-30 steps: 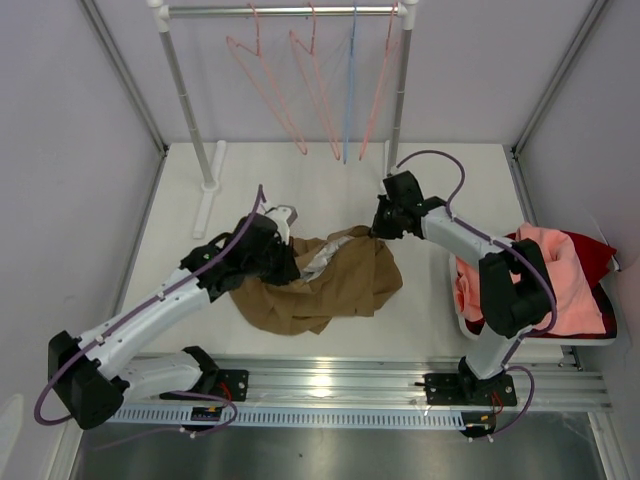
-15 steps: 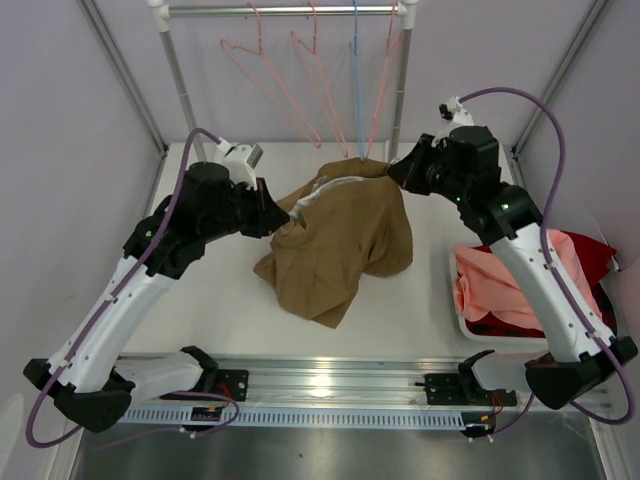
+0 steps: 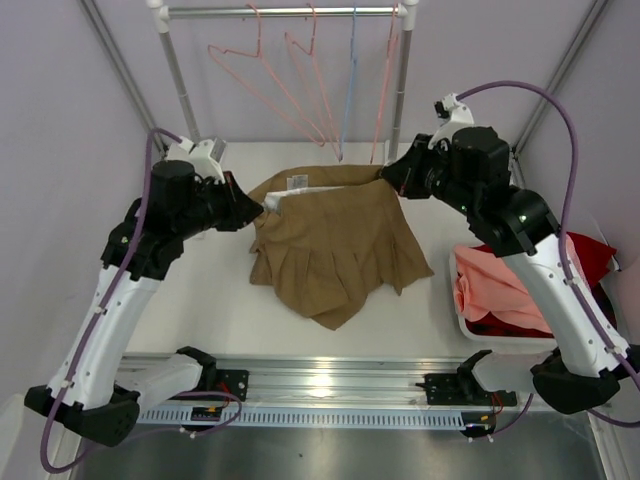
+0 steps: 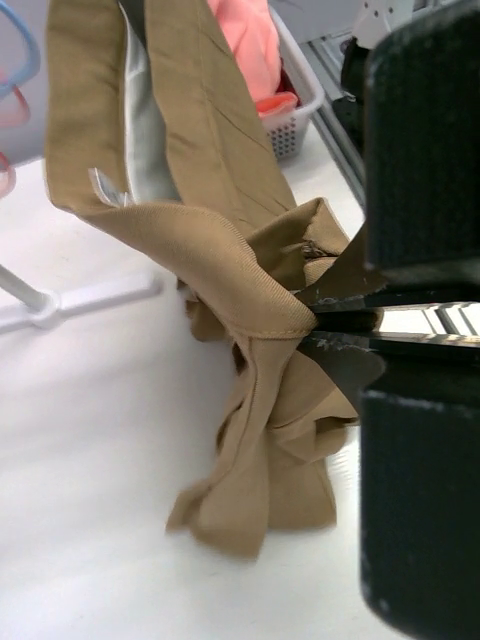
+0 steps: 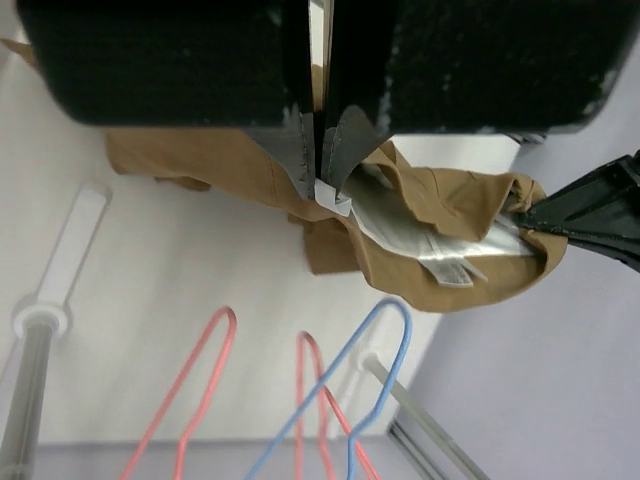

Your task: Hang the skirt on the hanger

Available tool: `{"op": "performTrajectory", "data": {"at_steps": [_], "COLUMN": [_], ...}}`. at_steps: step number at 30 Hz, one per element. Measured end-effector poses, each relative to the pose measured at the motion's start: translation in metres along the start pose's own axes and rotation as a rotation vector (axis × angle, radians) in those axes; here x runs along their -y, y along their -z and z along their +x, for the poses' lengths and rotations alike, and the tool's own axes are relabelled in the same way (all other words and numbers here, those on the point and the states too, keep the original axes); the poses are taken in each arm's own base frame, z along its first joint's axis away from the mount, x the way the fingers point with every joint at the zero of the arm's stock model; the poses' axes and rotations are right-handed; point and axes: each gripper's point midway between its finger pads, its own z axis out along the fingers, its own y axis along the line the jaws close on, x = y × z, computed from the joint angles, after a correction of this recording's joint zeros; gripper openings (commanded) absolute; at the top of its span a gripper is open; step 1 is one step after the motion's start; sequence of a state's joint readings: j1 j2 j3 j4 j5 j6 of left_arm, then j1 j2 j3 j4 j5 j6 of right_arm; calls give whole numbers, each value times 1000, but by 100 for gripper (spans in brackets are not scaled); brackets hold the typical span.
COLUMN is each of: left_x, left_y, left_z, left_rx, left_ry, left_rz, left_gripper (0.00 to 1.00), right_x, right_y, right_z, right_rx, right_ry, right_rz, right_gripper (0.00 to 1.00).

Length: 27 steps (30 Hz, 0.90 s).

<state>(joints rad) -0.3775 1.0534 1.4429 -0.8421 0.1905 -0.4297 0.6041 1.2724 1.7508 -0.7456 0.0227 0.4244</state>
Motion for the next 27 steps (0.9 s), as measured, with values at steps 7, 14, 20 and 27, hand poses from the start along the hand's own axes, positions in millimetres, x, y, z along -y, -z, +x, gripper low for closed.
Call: {"op": "performTrajectory", "data": {"at_steps": [7, 14, 20, 27], "left_x": [-50, -88, -89, -86], "left_y": [-63, -82, -87, -87], "left_z": [116, 244, 251, 241], "left_rx": [-204, -412, -394, -363], "left_ry": [159, 373, 381, 339], "left_rz": [10, -13, 21, 39], "left_gripper": [0, 0, 20, 48], "right_x": [62, 130, 133, 120], "right_y": [-32, -21, -14, -19], "right_z": [126, 284, 322, 320], "right_rx": [-208, -432, -457, -419], "right_ry": [-8, -93, -118, -84], "right_rz": [102, 192, 180, 155], "right_gripper": [0, 0, 0, 4]}}
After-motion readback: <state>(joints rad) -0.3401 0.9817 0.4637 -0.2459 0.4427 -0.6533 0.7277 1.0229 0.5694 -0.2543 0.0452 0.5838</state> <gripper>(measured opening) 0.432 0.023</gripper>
